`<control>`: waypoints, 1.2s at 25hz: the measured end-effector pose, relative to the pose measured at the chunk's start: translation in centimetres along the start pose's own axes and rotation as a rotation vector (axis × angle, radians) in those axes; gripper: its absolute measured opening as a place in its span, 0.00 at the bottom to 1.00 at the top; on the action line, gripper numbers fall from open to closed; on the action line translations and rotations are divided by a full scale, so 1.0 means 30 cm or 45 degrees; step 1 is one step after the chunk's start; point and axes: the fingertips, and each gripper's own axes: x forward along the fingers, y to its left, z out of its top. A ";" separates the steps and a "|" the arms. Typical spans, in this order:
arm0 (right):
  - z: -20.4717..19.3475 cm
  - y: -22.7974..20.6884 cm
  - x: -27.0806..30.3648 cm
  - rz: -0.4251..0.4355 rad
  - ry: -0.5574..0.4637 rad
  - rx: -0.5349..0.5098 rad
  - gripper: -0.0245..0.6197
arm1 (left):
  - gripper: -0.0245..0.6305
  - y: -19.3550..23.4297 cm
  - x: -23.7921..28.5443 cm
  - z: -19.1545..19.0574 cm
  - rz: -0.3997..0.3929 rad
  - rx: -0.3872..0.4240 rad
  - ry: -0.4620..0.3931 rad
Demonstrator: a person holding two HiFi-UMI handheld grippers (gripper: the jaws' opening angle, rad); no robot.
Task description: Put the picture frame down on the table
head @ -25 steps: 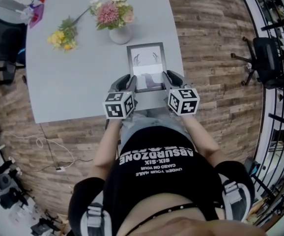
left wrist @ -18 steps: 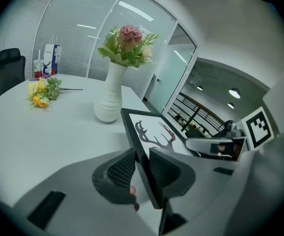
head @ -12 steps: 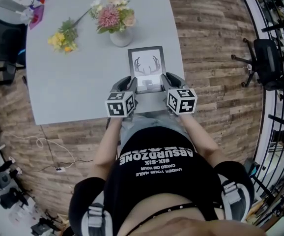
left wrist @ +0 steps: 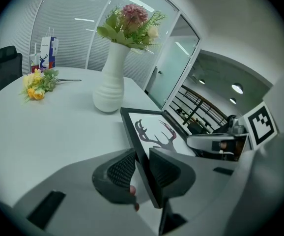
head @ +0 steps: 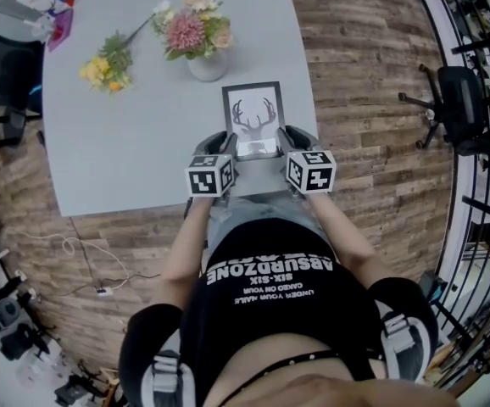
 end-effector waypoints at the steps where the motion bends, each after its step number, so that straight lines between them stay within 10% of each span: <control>1: -0.004 -0.004 0.004 -0.002 0.004 0.001 0.17 | 0.19 0.001 0.005 -0.004 0.001 0.001 0.006; 30: -0.104 -0.065 0.104 -0.042 0.134 -0.016 0.17 | 0.19 0.038 0.121 -0.082 0.044 0.069 0.123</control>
